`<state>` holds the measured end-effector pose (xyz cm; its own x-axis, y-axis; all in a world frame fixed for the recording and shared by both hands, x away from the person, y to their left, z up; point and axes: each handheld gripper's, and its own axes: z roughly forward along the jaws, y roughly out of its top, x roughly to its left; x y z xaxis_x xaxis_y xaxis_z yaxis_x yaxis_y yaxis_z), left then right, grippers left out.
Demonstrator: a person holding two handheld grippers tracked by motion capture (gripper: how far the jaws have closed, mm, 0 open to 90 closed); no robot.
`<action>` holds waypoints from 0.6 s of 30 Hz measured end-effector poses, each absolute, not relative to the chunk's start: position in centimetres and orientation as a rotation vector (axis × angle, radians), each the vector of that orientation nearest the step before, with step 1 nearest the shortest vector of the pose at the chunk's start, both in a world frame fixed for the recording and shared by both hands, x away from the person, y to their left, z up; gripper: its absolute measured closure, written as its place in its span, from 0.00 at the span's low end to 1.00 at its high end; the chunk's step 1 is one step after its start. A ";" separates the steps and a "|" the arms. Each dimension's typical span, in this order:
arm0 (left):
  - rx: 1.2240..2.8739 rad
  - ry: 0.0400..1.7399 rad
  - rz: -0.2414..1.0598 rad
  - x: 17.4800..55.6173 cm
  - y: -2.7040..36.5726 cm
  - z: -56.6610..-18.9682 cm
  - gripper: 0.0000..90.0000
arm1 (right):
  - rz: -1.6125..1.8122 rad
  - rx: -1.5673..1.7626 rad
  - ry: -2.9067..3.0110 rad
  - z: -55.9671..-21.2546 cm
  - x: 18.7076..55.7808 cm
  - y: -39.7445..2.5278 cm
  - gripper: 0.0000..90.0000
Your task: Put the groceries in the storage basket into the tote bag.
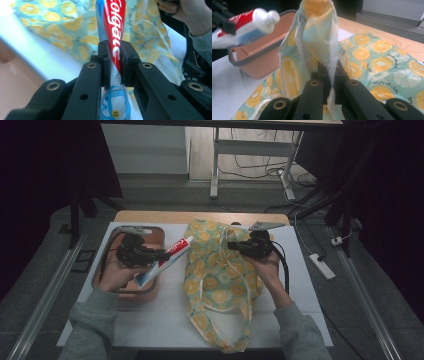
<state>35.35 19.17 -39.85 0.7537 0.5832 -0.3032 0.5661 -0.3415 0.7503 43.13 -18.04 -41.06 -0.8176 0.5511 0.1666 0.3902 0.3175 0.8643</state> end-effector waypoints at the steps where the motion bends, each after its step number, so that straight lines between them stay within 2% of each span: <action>1: 2.030 0.855 0.016 35.3 18.7 -39.9 0.89 | 1.515 0.871 2.416 -41.1 43.1 -18.0 0.98; 18: 2.151 0.675 -0.032 33.1 12.3 -39.9 0.89 | 1.524 0.873 2.408 -41.0 43.1 -18.0 0.98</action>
<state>33.10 12.32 -39.87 0.8535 0.4549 -0.2542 0.4770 -0.4853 0.7328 43.09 -18.04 -40.96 -0.8166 0.5522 0.1679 0.3880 0.3100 0.8679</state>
